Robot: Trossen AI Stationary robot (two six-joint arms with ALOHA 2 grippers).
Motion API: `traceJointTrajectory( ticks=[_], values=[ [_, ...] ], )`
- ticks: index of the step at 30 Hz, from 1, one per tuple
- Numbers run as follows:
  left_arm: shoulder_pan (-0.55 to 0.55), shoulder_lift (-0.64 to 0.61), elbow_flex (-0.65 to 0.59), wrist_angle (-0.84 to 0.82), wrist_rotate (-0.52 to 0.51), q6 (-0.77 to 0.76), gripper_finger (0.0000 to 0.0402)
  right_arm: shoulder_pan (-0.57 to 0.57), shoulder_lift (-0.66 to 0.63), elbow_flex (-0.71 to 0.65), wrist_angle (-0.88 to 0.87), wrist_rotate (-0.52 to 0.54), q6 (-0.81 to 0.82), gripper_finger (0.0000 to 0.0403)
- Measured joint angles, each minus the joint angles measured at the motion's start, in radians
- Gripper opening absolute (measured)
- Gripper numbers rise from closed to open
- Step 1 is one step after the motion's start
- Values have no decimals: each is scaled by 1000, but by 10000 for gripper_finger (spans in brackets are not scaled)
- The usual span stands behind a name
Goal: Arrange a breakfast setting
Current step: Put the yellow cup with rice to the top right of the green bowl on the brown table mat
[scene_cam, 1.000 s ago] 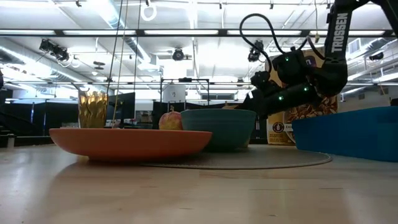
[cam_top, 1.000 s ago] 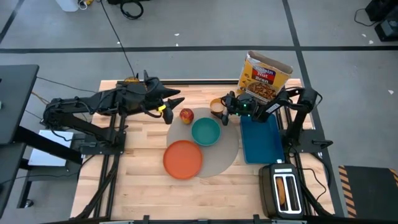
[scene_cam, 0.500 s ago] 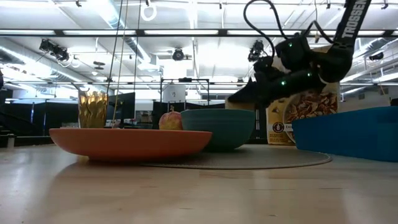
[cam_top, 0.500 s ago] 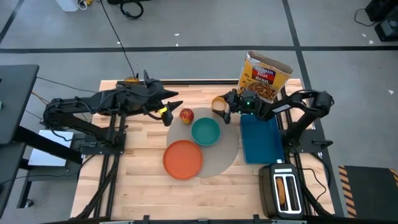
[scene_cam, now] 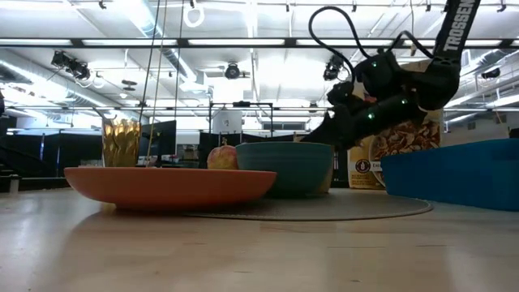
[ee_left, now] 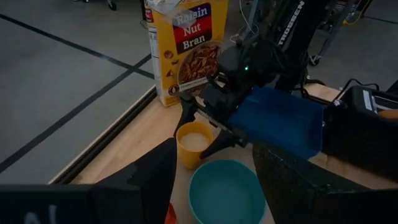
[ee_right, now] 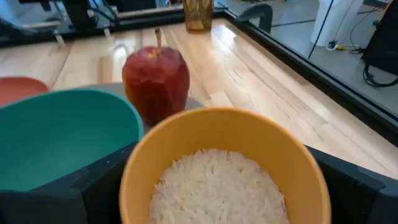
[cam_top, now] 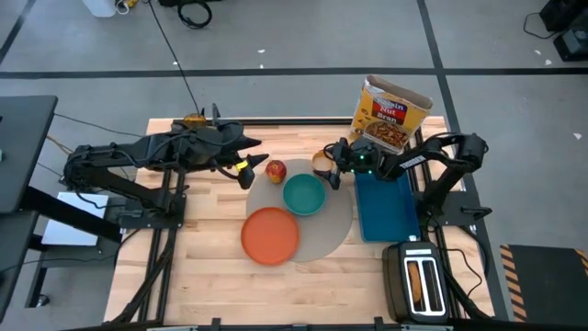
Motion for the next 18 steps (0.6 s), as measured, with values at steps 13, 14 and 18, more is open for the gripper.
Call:
traceJointTrajectory(
  ticks=[13, 14, 18],
  values=[
    [-3, 0, 0, -11, 1, -14, 219, 2, -66, 95, -246, 0, -27, 400],
    [-3, 0, 0, -13, 4, -18, 219, 3, -70, 102, -258, 0, -27, 400],
    [0, 0, 0, -65, 62, -52, 219, 3, -91, 126, -301, 0, -25, 400]
  ],
)
